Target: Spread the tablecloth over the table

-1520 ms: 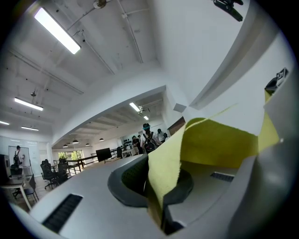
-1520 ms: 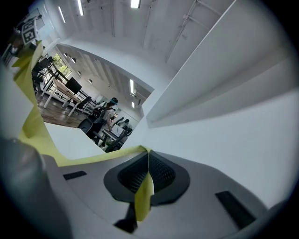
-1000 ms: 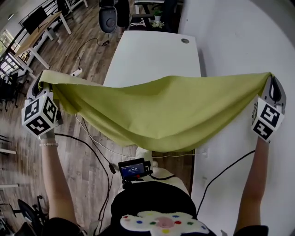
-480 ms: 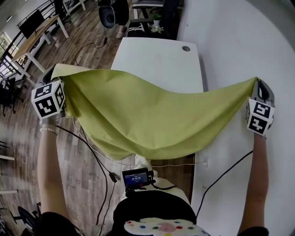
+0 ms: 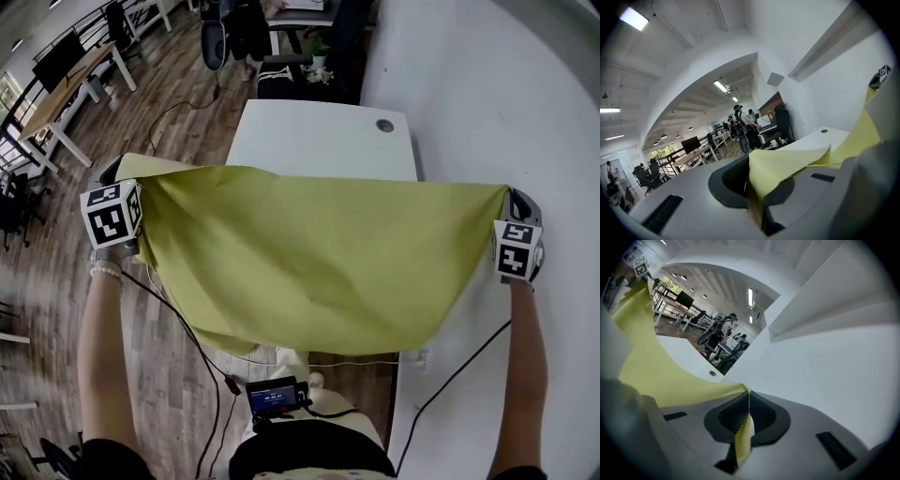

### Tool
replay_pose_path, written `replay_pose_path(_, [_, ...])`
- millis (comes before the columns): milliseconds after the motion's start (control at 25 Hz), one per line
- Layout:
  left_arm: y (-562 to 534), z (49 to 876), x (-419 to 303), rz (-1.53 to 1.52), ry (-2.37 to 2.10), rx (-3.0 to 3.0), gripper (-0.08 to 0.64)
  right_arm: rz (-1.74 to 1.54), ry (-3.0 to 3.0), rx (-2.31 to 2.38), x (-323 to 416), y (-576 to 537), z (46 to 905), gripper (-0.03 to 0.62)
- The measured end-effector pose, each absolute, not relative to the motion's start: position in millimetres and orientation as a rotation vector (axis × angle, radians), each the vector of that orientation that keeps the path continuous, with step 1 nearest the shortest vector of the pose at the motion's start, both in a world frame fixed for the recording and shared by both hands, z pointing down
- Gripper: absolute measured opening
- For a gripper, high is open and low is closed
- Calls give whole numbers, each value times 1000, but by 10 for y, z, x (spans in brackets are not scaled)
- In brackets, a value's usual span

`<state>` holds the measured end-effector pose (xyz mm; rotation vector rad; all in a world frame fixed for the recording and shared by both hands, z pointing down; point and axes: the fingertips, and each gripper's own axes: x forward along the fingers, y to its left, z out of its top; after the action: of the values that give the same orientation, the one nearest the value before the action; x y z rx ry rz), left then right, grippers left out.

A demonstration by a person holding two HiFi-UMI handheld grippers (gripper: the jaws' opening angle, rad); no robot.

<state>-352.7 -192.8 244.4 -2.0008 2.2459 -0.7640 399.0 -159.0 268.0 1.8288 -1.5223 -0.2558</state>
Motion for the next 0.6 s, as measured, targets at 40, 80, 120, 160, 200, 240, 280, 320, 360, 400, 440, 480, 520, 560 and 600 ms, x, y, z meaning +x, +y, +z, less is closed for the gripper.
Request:
replay_pose_path(40, [-2028, 2488, -3540, -782, 2240, -2002, 11, -249, -1506, 1815, 4018, -1670, 2758, 33])
replay_pose_path(80, [-2136, 2538, -3540, -802, 2231, -2005, 11, -241, -1491, 1801, 4048, -1758, 2843, 33])
replay_pose_path(120, [-2250, 2595, -3530, -821, 2221, -2011, 11, -229, -1479, 1790, 4075, -1851, 2931, 32])
replay_pose_path(160, [-2367, 2659, -3516, -839, 2212, -2019, 11, -213, -1468, 1782, 4097, -1943, 3016, 32])
replay_pose_path(200, [-2478, 2728, -3506, -855, 2207, -2029, 11, -196, -1458, 1777, 4114, -2030, 3096, 32])
replay_pose_path(240, [-2579, 2795, -3504, -869, 2207, -2037, 11, -180, -1450, 1774, 4127, -2108, 3167, 32])
replay_pose_path(280, [-2670, 2858, -3510, -880, 2211, -2044, 11, -166, -1442, 1771, 4138, -2177, 3229, 32])
replay_pose_path(320, [-2754, 2916, -3521, -892, 2216, -2050, 11, -153, -1434, 1768, 4147, -2235, 3282, 32])
replay_pose_path(360, [-2832, 2971, -3534, -906, 2218, -2054, 11, -141, -1426, 1766, 4155, -2286, 3329, 32])
replay_pose_path(400, [-2905, 3024, -3545, -922, 2218, -2058, 11, -131, -1417, 1764, 4165, -2334, 3373, 33])
replay_pose_path(440, [-2978, 3075, -3555, -937, 2216, -2062, 11, -122, -1409, 1763, 4176, -2385, 3413, 32])
replay_pose_path(480, [-3051, 3127, -3566, -949, 2216, -2066, 11, -113, -1401, 1763, 4188, -2441, 3451, 32])
replay_pose_path(520, [-3125, 3179, -3580, -959, 2217, -2069, 11, -105, -1394, 1764, 4198, -2502, 3489, 32])
replay_pose_path(560, [-3199, 3235, -3596, -969, 2221, -2071, 11, -98, -1389, 1764, 4205, -2565, 3530, 32])
replay_pose_path(600, [-3272, 3294, -3614, -981, 2225, -2072, 11, -92, -1383, 1761, 4212, -2626, 3572, 32])
